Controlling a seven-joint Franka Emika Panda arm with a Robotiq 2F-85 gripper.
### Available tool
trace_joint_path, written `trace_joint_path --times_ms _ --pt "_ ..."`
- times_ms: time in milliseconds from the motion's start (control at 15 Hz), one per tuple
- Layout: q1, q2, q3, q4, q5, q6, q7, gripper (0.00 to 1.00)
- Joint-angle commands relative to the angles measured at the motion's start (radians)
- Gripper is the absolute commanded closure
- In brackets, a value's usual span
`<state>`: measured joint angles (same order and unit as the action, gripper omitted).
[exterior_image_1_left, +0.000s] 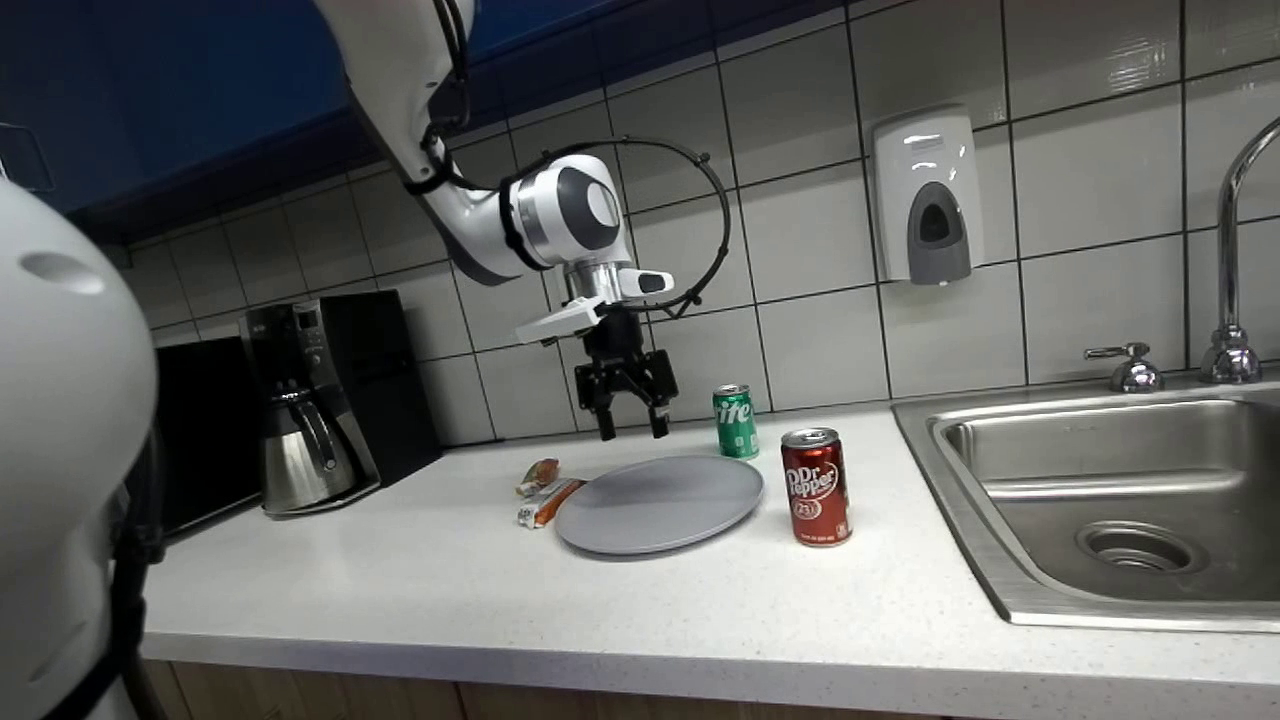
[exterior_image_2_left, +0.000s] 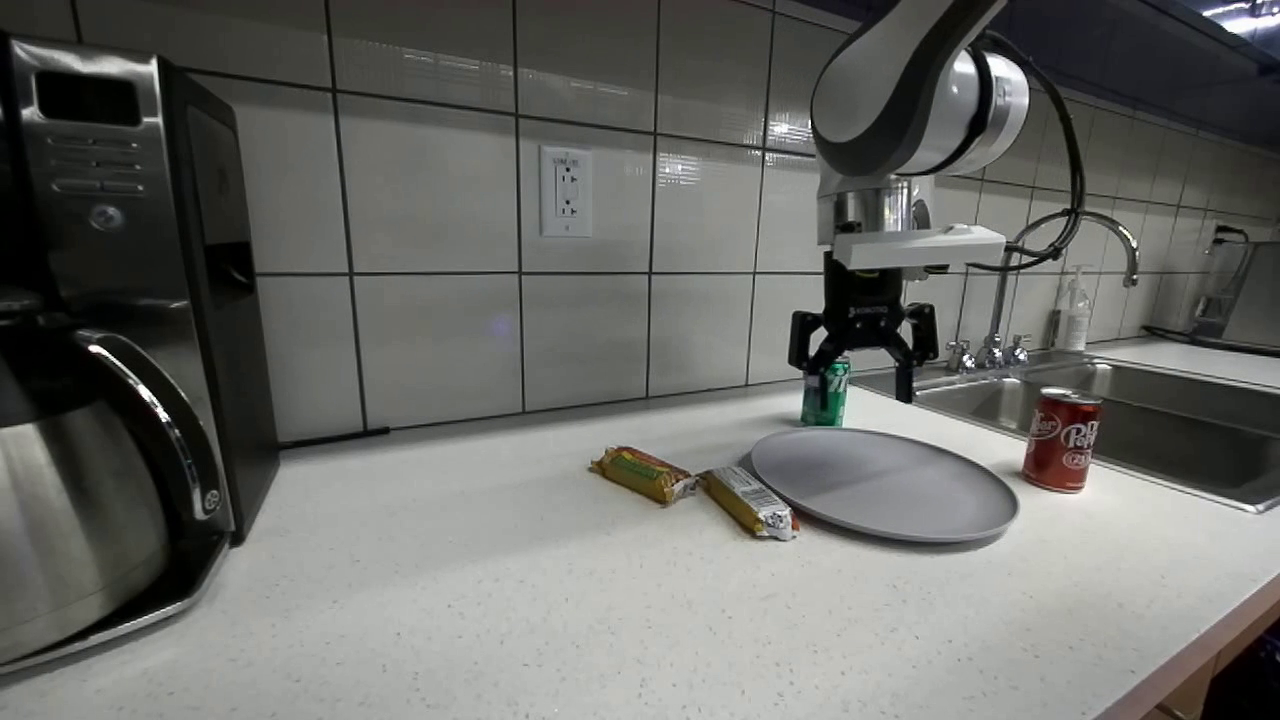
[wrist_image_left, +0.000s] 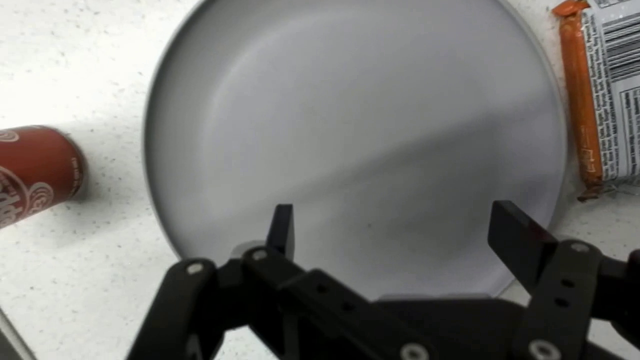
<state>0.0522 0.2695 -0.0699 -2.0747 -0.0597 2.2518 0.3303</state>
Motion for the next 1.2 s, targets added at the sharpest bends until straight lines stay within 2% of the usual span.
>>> trace_joint_path --times_ms 0,667,1133 --pt "-0.04 -0.028 -0.01 -0.004 -0.002 -0.034 -0.074 0.0" --pt "-0.032 0.006 -0.011 0.002 -0.007 0.007 -0.037 0.0" --pt "-0.017 0.021 -0.037 -0.001 -0.04 0.147 0.074 0.0"
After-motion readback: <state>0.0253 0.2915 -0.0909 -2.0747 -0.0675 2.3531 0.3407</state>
